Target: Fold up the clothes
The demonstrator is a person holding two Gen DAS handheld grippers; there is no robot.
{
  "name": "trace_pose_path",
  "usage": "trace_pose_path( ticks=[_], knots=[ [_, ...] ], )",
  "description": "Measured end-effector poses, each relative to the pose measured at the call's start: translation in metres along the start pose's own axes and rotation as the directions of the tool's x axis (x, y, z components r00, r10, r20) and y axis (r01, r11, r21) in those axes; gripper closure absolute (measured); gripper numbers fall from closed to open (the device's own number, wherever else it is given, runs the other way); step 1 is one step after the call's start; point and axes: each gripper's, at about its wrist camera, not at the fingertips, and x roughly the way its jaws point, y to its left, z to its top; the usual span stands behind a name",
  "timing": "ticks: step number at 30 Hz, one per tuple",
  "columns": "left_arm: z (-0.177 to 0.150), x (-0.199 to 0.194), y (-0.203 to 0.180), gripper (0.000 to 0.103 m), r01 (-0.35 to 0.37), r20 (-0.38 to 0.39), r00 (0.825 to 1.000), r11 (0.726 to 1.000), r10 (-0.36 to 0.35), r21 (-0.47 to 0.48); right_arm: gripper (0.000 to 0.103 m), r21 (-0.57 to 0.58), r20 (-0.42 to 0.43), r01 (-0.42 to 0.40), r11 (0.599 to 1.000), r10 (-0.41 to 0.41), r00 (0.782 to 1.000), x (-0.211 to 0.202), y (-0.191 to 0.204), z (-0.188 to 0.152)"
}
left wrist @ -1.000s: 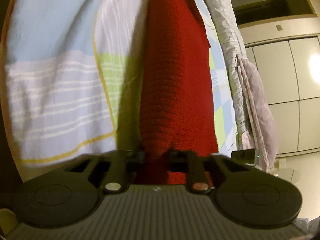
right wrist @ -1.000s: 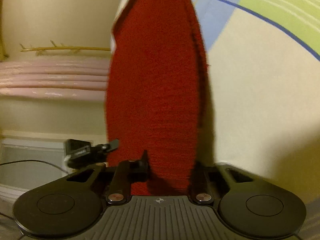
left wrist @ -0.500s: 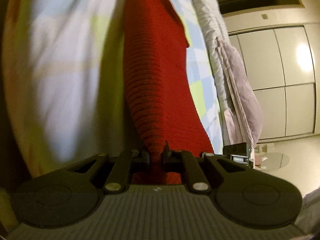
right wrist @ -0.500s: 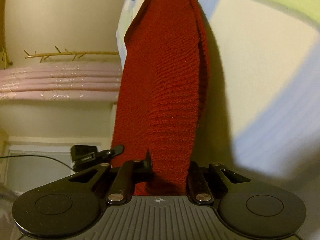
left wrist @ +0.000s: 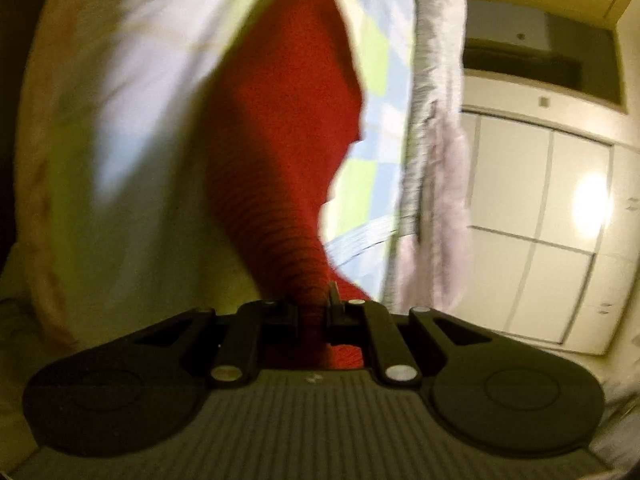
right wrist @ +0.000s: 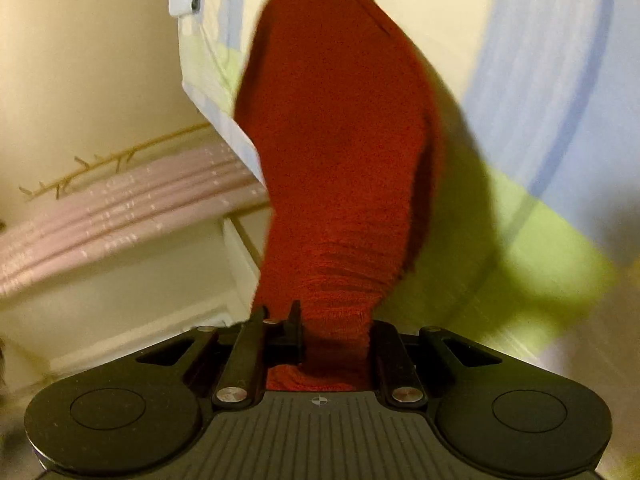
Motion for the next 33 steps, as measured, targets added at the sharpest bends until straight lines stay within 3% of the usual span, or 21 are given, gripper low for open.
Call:
trace_pose_path(
  ticks=[4, 6, 9, 11, 13, 15, 18, 21, 23, 26, 29, 30, 31, 32, 33],
  knots=[
    [0.052, 0.004, -0.018, 0.092, 0.103, 0.038, 0.994, 0.992, -0.101, -0.068, 0.088, 0.057, 0.074, -0.061, 0.997, 0.056, 0.996, 0.005, 0.041, 0.040],
    [0.080, 0.011, -0.019, 0.083, 0.141, 0.084, 0.988, 0.984, -0.132, -0.110, 0.088, 0.083, 0.138, -0.082, 0.993, 0.070, 0.988, 0.016, 0.053, 0.067],
    [0.120, 0.026, -0.010, 0.078, 0.163, 0.152, 0.979, 0.968, -0.135, -0.189, 0.069, 0.134, 0.243, -0.110, 0.985, 0.075, 0.967, 0.037, 0.065, 0.108],
    [0.145, 0.036, 0.000, 0.070, 0.161, 0.191, 0.975, 0.954, -0.115, -0.251, 0.033, 0.195, 0.346, -0.141, 0.971, 0.067, 0.936, 0.044, 0.051, 0.134],
    [0.166, 0.041, 0.006, 0.067, 0.169, 0.236, 0.967, 0.942, -0.101, -0.289, 0.031, 0.238, 0.446, -0.176, 0.955, 0.054, 0.894, 0.040, 0.031, 0.151],
    [0.177, 0.032, 0.001, 0.040, 0.194, 0.298, 0.948, 0.942, -0.109, -0.274, 0.031, 0.236, 0.526, -0.219, 0.947, 0.065, 0.848, 0.027, 0.018, 0.159],
    [0.183, 0.010, -0.010, 0.037, 0.183, 0.363, 0.925, 0.969, -0.112, -0.168, 0.031, 0.118, 0.576, -0.202, 0.972, 0.098, 0.812, 0.019, 0.023, 0.157],
    [0.181, 0.003, -0.030, 0.039, 0.038, 0.341, 0.939, 0.999, -0.043, 0.019, 0.031, -0.063, 0.562, -0.026, 0.998, 0.057, 0.825, 0.013, 0.042, 0.146],
    [0.174, 0.011, -0.041, 0.039, -0.050, 0.290, 0.957, 0.987, 0.003, 0.154, 0.031, -0.196, 0.546, 0.120, 0.973, 0.007, 0.837, 0.017, 0.058, 0.138],
    [0.164, 0.028, -0.054, 0.039, -0.158, 0.218, 0.973, 0.920, 0.082, 0.358, 0.031, -0.350, 0.508, 0.266, 0.898, -0.057, 0.859, 0.034, 0.066, 0.124],
    [0.155, 0.046, -0.063, 0.040, -0.246, 0.234, 0.961, 0.835, 0.145, 0.491, 0.031, -0.443, 0.478, 0.336, 0.831, -0.098, 0.873, 0.057, 0.067, 0.125],
    [0.154, 0.051, -0.064, 0.042, -0.249, 0.236, 0.961, 0.828, 0.146, 0.503, 0.031, -0.466, 0.474, 0.353, 0.811, -0.108, 0.874, 0.065, 0.067, 0.127],
    [0.153, 0.055, -0.064, 0.047, -0.232, 0.226, 0.965, 0.834, 0.133, 0.501, 0.031, -0.480, 0.469, 0.359, 0.801, -0.112, 0.876, 0.071, 0.066, 0.128],
    [0.152, 0.059, -0.063, 0.072, -0.215, 0.216, 0.969, 0.840, 0.120, 0.499, 0.042, -0.486, 0.464, 0.356, 0.798, -0.110, 0.879, 0.076, 0.064, 0.130],
    [0.151, 0.058, -0.063, 0.095, -0.204, 0.225, 0.969, 0.846, 0.102, 0.493, 0.061, -0.492, 0.459, 0.354, 0.796, -0.109, 0.882, 0.081, 0.061, 0.131]
  ],
)
